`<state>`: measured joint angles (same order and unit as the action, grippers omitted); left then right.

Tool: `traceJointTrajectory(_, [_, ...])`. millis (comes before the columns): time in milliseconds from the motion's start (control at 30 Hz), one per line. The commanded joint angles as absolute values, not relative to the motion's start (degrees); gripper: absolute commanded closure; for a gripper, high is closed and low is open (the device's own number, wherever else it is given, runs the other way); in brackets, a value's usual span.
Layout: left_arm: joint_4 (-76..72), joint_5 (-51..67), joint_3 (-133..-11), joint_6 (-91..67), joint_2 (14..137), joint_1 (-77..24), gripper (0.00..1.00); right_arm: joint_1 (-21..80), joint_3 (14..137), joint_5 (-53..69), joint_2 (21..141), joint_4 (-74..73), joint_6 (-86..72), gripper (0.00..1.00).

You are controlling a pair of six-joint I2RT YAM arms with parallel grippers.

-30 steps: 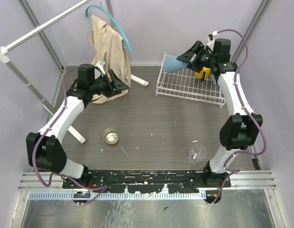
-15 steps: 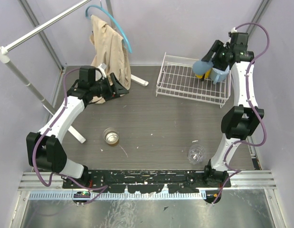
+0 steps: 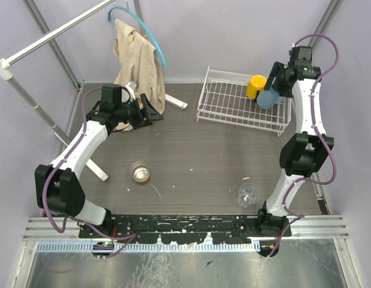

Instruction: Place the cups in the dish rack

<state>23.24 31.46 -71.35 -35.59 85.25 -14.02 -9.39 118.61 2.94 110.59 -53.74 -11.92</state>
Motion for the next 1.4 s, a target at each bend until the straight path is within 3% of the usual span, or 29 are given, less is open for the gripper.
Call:
traceJointTrajectory(0, [22.7,33.0,-71.1,-35.0,86.1,-14.0,0.24,-10.7,115.1,-1.1,105.9,-52.3,-9.4,0.83])
traceJointTrajectory(533, [22.6,33.2,-70.0,-35.3,86.5,-13.9,0.23,-16.4,104.7,0.9,104.1,-46.5,-9.5,0.85])
traceJointTrajectory(1367, [24.3,32.6,-71.7,-34.6,87.2,-13.9,0.21,-16.8,101.9,2.6,108.6,-42.5,-10.0,0.86])
